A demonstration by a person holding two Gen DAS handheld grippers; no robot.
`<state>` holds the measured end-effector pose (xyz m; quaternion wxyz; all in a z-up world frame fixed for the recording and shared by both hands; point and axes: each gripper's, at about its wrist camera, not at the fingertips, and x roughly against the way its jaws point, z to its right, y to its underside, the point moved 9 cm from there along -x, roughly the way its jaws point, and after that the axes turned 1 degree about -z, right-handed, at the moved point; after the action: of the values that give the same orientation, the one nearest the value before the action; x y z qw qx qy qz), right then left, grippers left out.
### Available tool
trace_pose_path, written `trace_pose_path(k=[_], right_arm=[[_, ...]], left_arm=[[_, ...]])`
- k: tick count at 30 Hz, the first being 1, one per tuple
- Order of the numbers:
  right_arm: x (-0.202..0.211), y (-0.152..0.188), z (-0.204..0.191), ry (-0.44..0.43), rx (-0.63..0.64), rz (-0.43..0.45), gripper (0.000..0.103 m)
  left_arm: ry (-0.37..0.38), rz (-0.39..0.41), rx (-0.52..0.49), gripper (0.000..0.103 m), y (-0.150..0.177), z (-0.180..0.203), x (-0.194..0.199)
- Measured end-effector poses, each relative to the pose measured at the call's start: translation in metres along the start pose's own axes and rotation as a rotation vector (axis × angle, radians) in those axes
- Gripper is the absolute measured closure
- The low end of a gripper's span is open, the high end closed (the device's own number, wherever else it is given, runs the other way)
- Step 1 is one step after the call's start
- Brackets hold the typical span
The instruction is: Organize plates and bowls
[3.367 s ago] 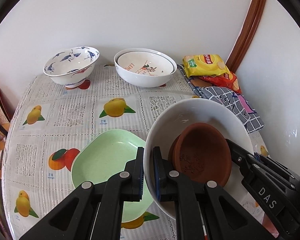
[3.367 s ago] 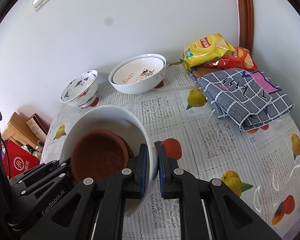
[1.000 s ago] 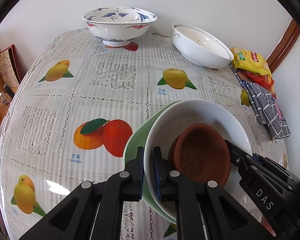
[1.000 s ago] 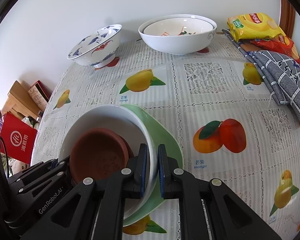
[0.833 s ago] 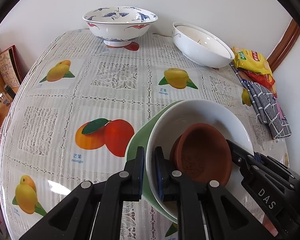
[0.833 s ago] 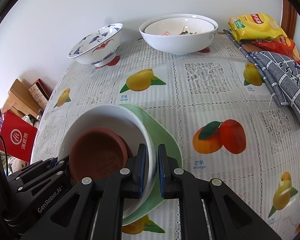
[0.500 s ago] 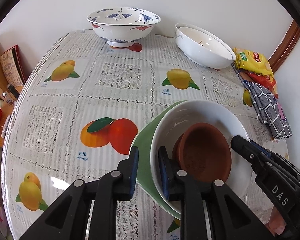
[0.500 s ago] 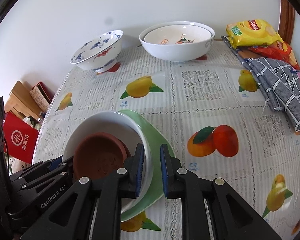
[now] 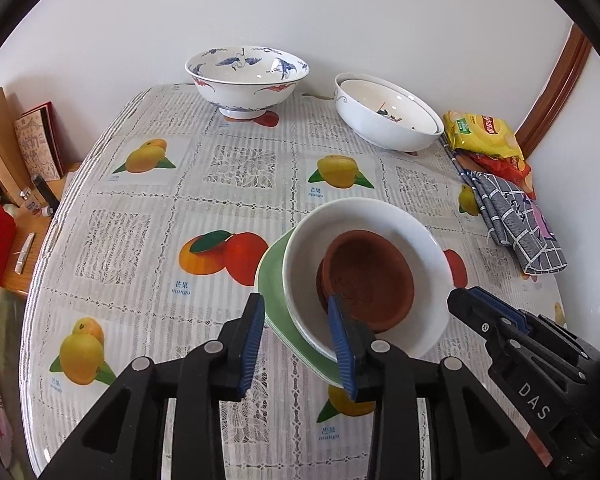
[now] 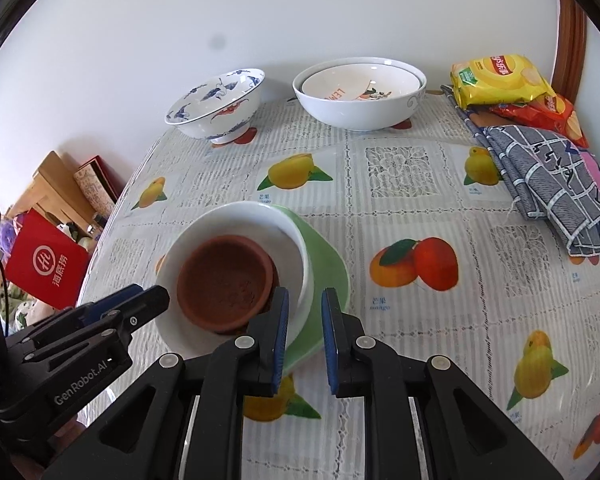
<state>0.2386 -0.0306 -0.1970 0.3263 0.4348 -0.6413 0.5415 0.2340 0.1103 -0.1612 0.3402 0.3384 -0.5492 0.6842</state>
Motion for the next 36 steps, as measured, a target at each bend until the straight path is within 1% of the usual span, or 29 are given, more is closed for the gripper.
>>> trace_pose_path(k=[2, 4, 6, 7, 8, 9, 11, 12, 14, 16, 19, 22, 25, 26, 28, 29, 30, 31, 33, 35, 36], right_arm=[[0.008, 0.006, 0.001, 0.006, 0.010, 0.003, 0.084], [0.019, 0.011, 0.004, 0.015, 0.011, 0.015, 0.079], [0.032, 0.015, 0.008, 0.024, 0.014, 0.032, 0.071], [0.039, 0.017, 0.011, 0.029, 0.015, 0.043, 0.070], [0.047, 0.019, 0.013, 0.036, 0.014, 0.056, 0.065], [0.054, 0.020, 0.016, 0.041, 0.012, 0.068, 0.057], [0.071, 0.022, 0.023, 0.063, 0.004, 0.108, 0.048], [0.079, 0.024, 0.026, 0.076, 0.002, 0.128, 0.046], [0.095, 0.028, 0.034, 0.100, 0.000, 0.150, 0.042], [0.108, 0.033, 0.041, 0.112, 0.004, 0.165, 0.039], [0.127, 0.044, 0.050, 0.133, 0.013, 0.181, 0.039], [0.144, 0.052, 0.059, 0.155, 0.018, 0.192, 0.039], [0.160, 0.061, 0.065, 0.168, 0.009, 0.207, 0.039], [0.165, 0.065, 0.067, 0.178, 0.008, 0.219, 0.039], [0.177, 0.072, 0.069, 0.202, 0.005, 0.248, 0.033], [0.182, 0.076, 0.070, 0.205, 0.003, 0.258, 0.025], [0.186, 0.079, 0.070, 0.201, 0.001, 0.265, 0.019], [0.190, 0.083, 0.070, 0.196, 0.000, 0.272, 0.018], [0.200, 0.091, 0.072, 0.201, -0.003, 0.281, 0.011], [0.208, 0.097, 0.075, 0.215, -0.002, 0.293, 0.007], [0.212, 0.100, 0.076, 0.222, 0.001, 0.298, 0.007]], left_arm=[[0.001, 0.016, -0.005, 0.067, 0.004, 0.004, 0.009], [0.005, 0.030, -0.011, 0.065, 0.008, 0.010, 0.018], [0.008, 0.046, -0.024, 0.064, 0.013, 0.018, 0.026], [0.010, 0.056, -0.033, 0.064, 0.016, 0.022, 0.031], [0.009, 0.067, -0.039, 0.064, 0.018, 0.026, 0.036], [0.010, 0.077, -0.045, 0.064, 0.021, 0.031, 0.040], [0.013, 0.096, -0.059, 0.063, 0.026, 0.039, 0.050], [0.012, 0.107, -0.064, 0.062, 0.028, 0.043, 0.056], [0.011, 0.133, -0.069, 0.057, 0.033, 0.049, 0.067], [0.014, 0.163, -0.078, 0.054, 0.038, 0.057, 0.079], [0.014, 0.198, -0.082, 0.052, 0.045, 0.067, 0.095], [0.018, 0.228, -0.087, 0.046, 0.055, 0.077, 0.109], [0.004, 0.248, -0.103, 0.044, 0.065, 0.085, 0.121], [-0.001, 0.254, -0.105, 0.041, 0.069, 0.087, 0.124], [-0.007, 0.265, -0.114, 0.037, 0.077, 0.091, 0.132], [-0.011, 0.271, -0.118, 0.036, 0.080, 0.092, 0.135], [-0.016, 0.278, -0.119, 0.036, 0.084, 0.093, 0.139], [-0.020, 0.284, -0.118, 0.034, 0.087, 0.093, 0.143], [-0.025, 0.296, -0.116, 0.031, 0.093, 0.094, 0.150], [-0.039, 0.306, -0.120, 0.026, 0.098, 0.096, 0.156], [-0.045, 0.311, -0.125, 0.025, 0.099, 0.097, 0.159]])
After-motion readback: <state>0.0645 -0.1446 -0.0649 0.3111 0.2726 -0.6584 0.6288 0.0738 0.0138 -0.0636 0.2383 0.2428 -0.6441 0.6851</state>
